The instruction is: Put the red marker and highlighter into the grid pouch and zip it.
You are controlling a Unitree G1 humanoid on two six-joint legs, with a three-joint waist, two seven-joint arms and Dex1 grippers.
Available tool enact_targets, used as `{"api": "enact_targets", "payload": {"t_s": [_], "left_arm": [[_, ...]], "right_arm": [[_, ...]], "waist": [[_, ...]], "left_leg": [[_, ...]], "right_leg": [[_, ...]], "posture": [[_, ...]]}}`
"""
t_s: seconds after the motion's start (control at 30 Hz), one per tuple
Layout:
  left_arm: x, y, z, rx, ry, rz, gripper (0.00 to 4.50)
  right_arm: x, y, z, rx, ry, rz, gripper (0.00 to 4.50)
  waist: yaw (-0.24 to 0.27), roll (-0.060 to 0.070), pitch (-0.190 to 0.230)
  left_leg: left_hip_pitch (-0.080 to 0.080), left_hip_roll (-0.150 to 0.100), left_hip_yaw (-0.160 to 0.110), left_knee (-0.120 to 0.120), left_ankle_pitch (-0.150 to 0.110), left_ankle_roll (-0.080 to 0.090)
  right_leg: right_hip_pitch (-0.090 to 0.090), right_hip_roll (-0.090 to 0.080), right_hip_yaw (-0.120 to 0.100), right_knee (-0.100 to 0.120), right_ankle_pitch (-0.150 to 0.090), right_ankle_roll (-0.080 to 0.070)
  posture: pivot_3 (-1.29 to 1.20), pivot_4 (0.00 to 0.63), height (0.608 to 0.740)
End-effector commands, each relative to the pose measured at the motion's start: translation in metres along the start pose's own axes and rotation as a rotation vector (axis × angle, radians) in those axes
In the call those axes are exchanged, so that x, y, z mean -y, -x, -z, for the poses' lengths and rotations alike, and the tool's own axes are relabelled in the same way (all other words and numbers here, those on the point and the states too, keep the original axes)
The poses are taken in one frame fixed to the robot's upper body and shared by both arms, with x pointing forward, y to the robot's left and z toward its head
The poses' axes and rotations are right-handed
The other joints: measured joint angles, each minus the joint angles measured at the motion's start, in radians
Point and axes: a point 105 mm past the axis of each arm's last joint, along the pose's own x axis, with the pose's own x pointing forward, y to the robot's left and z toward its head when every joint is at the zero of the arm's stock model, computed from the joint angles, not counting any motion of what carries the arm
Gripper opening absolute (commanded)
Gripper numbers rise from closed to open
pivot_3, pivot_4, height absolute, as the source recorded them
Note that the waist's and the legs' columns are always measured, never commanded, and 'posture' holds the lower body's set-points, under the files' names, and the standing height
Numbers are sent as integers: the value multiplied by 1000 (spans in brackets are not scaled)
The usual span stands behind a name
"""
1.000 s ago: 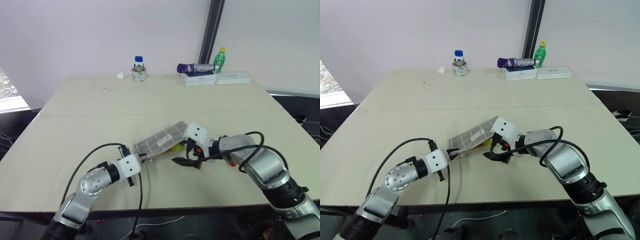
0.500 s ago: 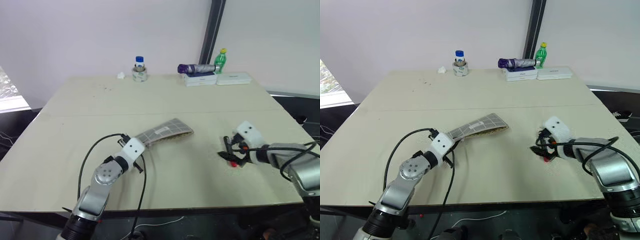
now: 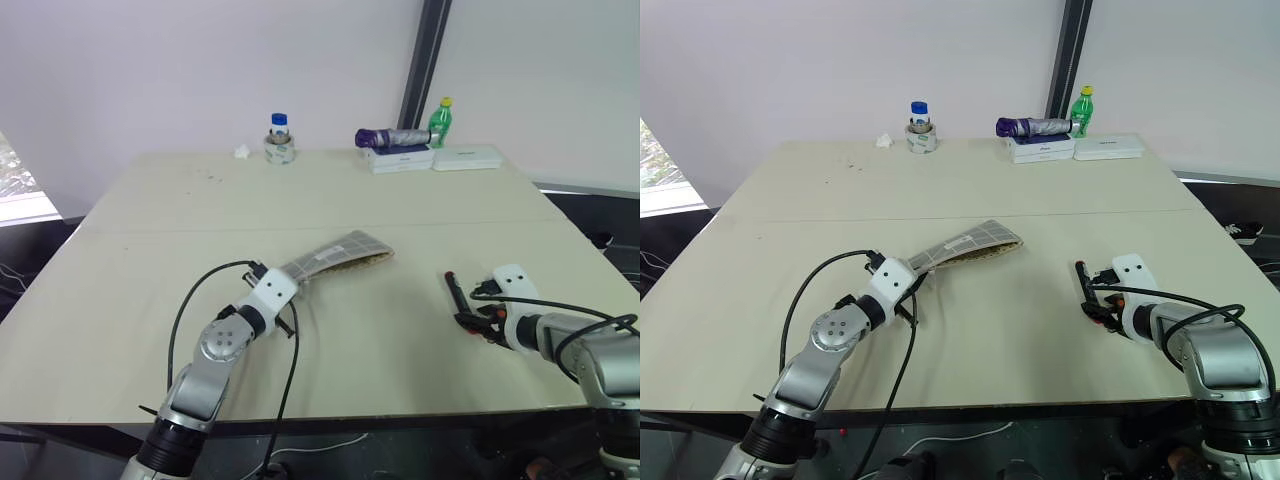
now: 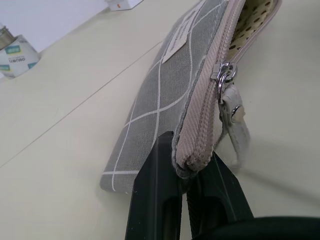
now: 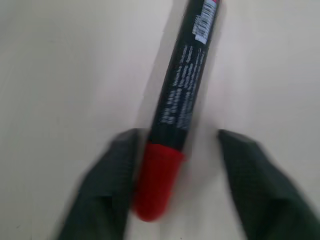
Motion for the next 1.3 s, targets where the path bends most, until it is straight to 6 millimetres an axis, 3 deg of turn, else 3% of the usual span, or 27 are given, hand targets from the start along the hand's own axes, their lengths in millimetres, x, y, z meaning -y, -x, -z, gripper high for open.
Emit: {"api": "enact_targets", "payload": {"t_s": [0.03,0.07,0.13,0.3,0.57,0.83,1.3], "left_arm": [[-2,-2,-13,55,-15,2,0],[-3,-2,-13,56,-16,1,0],[-4,-3,-13,59,-17,0,0],[-5,-2,-16,80,-21,7,0],[-1,-1,-20,99,-44,28,0],[7,1,-22,113,-113,70,0],[31,5,-25,151,-281,246,0]], "right_arm": [[-1,8,-17,65,30,-3,597],[-2,10,-22,75,81,-5,331],[-8,14,-30,98,167,-32,332],[-55,36,-56,178,462,-234,332],[-81,29,-66,189,602,-302,332],[-86,21,-67,174,664,-304,332],[-108,16,-71,161,996,-328,332]], "waist": [[0,0,0],[0,0,0],[0,0,0],[-3,0,0],[1,0,0],[1,0,0],[0,0,0]], "left_leg": [[0,0,0,0,0,0],[0,0,0,0,0,0],[0,0,0,0,0,0],[0,0,0,0,0,0],[0,0,0,1,0,0],[-1,0,-1,1,0,1],[-1,1,-1,0,0,1]], "right_leg": [[0,0,0,0,0,0],[0,0,0,0,0,0],[0,0,0,0,0,0],[0,0,0,-1,0,0],[1,0,-1,-2,0,0],[1,-1,-1,-2,0,0],[0,-1,-1,-2,0,0]], "posture": [[0,150,740],[0,150,740],[0,150,740],[0,150,740],[0,150,740],[0,150,740],[0,150,740]]}}
